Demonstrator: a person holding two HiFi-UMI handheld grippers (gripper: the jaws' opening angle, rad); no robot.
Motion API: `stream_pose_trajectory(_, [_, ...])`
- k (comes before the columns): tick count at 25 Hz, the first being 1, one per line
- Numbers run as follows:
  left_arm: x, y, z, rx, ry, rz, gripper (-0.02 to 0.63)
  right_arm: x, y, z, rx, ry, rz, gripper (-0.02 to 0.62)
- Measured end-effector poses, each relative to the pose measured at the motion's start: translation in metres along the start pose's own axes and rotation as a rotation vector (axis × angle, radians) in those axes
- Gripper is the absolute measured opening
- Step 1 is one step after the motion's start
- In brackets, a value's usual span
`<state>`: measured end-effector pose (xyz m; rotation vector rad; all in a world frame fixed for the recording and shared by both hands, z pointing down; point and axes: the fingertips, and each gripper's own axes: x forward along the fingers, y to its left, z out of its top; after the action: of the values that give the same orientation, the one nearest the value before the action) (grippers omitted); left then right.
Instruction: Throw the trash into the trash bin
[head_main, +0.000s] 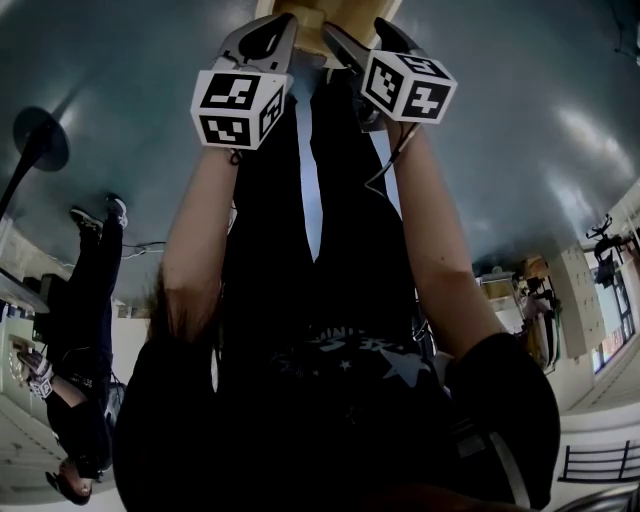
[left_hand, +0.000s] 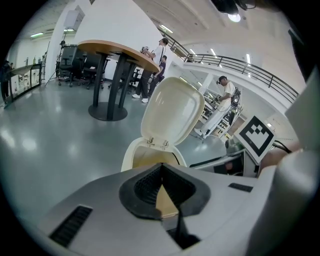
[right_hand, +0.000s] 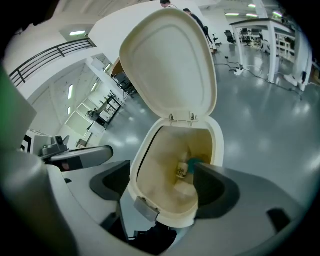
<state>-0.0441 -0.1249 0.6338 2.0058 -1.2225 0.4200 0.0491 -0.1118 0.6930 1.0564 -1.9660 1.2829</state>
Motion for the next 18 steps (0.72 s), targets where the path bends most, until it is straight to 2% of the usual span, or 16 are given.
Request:
stream_pose_trajectory(5, [-0.005, -0.002, 0.008, 0.022, -0.007, -0.017, 0.011, -0.004, 0.008, 0.003, 0.005, -0.015, 0.0, 0.398])
stream_pose_trajectory(7, [-0.01, -0.003, 0.014, 0.031, -0.012, -0.025, 0.011, -0.008, 0.013, 0.005, 0.001, -0.019, -0.014, 0.334])
stream_pose_trajectory(11, [-0.022, -0.01, 0.03, 0.056, -0.024, -0.045, 0.011, -0.022, 0.026, 0.016, -0.002, -0.051, -0.025, 0.286])
stream_pose_trajectory(14, [-0.03, -0.016, 0.045, 0.086, -0.037, -0.059, 0.011, -0.036, 0.038, 0.028, -0.017, -0.084, -0.029, 0.188])
stream_pose_trajectory(18, [-0.048, -0.025, 0.061, 0.118, -0.049, -0.078, 0.011, -0.057, 0.06, 0.04, -0.074, -0.119, -0.057, 0.135])
